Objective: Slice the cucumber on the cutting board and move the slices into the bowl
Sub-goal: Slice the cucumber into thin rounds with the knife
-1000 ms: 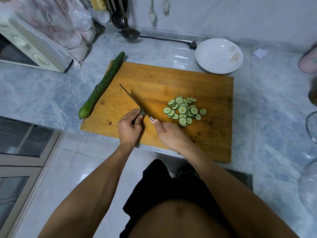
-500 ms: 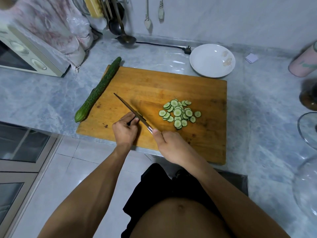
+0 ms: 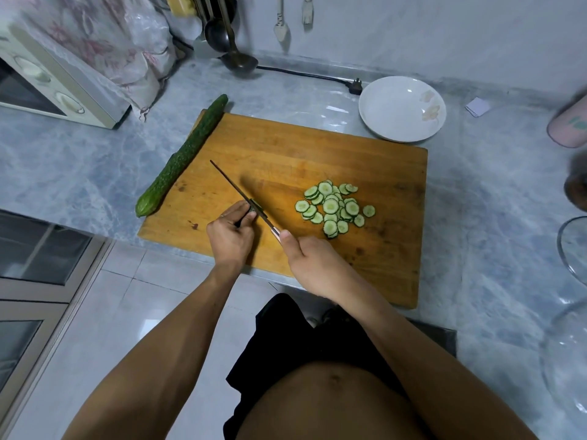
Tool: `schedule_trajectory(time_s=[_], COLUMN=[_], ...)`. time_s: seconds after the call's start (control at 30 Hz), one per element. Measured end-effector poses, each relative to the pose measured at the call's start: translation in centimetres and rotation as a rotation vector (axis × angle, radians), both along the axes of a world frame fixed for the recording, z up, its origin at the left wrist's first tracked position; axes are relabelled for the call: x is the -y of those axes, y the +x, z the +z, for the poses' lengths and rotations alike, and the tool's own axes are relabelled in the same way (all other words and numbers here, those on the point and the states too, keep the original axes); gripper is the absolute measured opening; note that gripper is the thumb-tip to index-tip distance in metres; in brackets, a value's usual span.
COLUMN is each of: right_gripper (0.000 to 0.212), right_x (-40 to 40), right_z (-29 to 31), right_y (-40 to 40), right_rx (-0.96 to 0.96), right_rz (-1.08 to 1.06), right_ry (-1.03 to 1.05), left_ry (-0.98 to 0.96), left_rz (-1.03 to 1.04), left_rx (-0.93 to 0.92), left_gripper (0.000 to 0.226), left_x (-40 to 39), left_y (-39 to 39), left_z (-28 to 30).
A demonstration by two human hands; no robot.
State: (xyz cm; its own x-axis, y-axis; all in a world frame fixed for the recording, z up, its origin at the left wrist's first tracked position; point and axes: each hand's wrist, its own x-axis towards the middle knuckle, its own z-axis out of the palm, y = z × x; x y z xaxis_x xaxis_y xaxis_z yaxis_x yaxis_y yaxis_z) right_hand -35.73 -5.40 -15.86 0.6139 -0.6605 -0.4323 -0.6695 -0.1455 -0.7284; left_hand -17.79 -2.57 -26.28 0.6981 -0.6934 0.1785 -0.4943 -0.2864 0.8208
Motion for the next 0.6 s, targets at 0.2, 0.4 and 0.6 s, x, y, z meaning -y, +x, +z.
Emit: schedule_trajectory(time_s=[0.2, 0.4, 0.6], right_gripper=[0.063, 0.068, 0.062], right_x=[0.8, 1.8, 2.3], right_z=[-0.3, -0.3, -1.7], right_y=[1.0, 2.3, 3.5], right_rx=[-0.029, -0.038, -0.055], right_rz=[0.021, -0.023, -0.052], right_ry=[-0.019, 0.033, 0.047], left_ry=[0.012, 0.018, -0.014], left_rz=[-0.025, -0.015, -0.003], left_rx=[0.022, 0.045, 0.063], left_gripper=[0.024, 0.022, 0.019], left_x=[-0.1, 0.0, 0.0], left_y=[0.1, 0.1, 0.1], left_z=[0.1, 0.0, 0.1])
